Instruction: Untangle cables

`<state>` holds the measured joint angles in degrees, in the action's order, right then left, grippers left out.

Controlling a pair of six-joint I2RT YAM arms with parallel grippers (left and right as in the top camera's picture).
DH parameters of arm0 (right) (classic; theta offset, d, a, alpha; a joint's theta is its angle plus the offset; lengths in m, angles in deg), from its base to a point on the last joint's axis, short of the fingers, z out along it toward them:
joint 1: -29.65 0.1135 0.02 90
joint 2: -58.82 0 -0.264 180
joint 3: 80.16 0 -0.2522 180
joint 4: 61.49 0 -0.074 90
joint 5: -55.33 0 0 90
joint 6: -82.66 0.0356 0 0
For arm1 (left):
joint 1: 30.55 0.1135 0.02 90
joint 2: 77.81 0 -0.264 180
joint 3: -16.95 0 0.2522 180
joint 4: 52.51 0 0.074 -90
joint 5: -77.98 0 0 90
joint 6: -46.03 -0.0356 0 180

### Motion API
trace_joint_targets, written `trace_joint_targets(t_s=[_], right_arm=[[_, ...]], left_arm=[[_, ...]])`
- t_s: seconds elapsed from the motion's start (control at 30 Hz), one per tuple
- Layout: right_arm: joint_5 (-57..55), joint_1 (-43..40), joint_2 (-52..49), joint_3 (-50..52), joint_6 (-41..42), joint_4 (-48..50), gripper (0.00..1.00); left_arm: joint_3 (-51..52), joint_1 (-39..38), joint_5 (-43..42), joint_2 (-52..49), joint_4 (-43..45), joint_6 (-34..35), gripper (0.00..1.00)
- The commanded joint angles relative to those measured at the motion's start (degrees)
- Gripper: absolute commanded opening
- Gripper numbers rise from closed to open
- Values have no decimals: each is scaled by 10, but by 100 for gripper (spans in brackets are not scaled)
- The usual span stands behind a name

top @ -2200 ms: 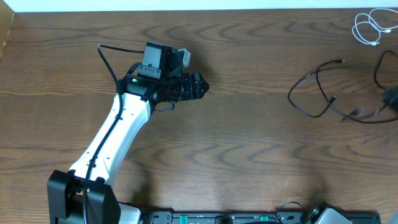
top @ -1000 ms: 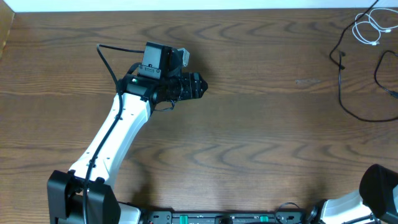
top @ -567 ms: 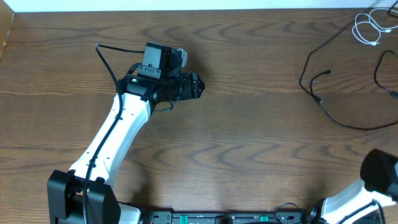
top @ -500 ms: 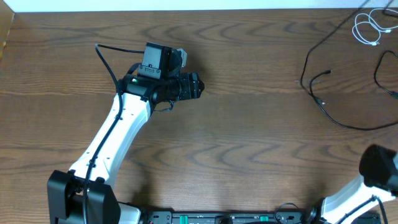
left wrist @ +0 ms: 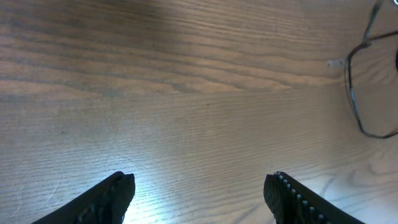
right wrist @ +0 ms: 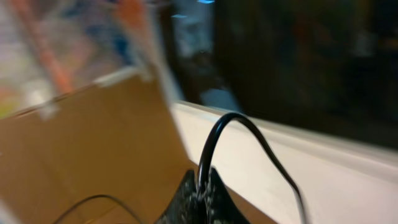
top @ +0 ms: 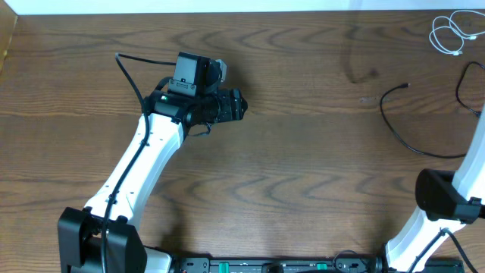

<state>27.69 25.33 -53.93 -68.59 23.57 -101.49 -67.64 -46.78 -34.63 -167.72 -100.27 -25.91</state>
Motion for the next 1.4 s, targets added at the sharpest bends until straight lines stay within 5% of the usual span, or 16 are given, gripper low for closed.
trace_joint_targets(t_s=[0.0,0.23,0.63,0.87,1.37], right_arm=[[71,17,13,-7,87,52,1],[-9,-16,15,-7,108,54,1],[-448,-42,15,-7,-122,-261,1],[-624,-91,38,-8,-138,-294,1],[-771,-245,56,18,-138,-297,1]], left_arm=[[-7,1,13,-3,-5,-7,72],[-7,1,17,-3,-13,-20,72],[-7,1,26,-3,-20,-28,72],[-7,1,28,-3,-20,-29,72],[-7,1,43,-3,-20,-31,72]])
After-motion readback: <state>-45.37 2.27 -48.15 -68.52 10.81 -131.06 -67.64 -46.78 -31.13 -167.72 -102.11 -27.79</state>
